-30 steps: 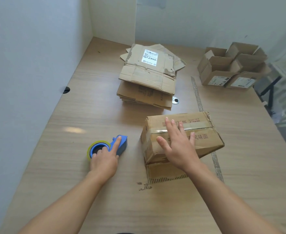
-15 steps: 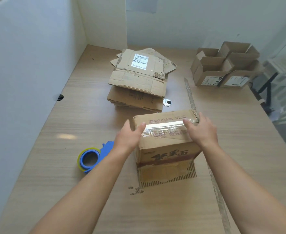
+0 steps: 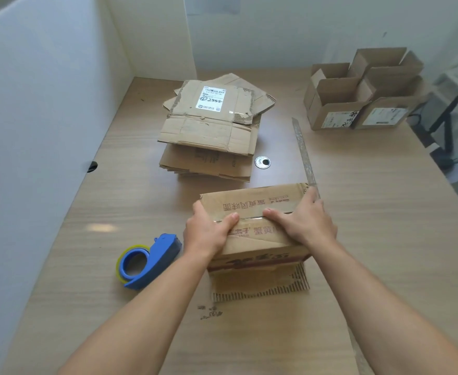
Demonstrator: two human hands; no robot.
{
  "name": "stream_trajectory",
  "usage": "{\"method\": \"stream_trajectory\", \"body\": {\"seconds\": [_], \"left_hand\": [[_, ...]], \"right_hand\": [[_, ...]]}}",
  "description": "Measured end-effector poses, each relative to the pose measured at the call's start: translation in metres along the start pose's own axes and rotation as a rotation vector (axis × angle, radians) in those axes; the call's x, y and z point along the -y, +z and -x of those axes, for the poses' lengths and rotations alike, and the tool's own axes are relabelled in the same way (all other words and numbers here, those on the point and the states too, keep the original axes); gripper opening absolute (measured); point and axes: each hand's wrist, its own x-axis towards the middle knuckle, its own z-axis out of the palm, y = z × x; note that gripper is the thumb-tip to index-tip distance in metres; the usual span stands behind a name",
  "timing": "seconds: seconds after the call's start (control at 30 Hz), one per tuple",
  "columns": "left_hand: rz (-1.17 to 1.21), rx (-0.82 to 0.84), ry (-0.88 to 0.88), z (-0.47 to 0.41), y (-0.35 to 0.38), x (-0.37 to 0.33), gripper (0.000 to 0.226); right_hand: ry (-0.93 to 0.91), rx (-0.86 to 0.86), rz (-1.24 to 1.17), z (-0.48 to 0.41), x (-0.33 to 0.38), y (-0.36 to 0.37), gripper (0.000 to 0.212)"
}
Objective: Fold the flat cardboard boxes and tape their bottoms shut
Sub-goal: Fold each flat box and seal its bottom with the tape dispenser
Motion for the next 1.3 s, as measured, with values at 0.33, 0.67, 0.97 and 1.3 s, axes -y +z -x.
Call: {"method": "stream_trajectory", "body": {"seconds": [0.33,0.67,0.97,1.3], "left_hand": [[0.362,0.086,0.018,-0.006,-0.004,0.024,0.021],[0.891,0.302,-0.137,0.008,-0.014,0.039,0.037],[0.918,0.209,0.122,0.027,-0.029,0.019,0.039],[0.669,0.305,0.116,0.029,-0.031,-0.036,0.047]], "right_hand": [[-0.133,-0.026,-0.272,-0.017,-0.03,-0.007,0.055],[0.044,0.221,-1.125,-0.017,-0.051,-0.008,0.033],[0.164,0.494,-1.315,-0.021,-0.096,-0.04,0.066],[-0.058,0.568,-1.234,-0.011,-0.109,-0.072,0.037]]}}
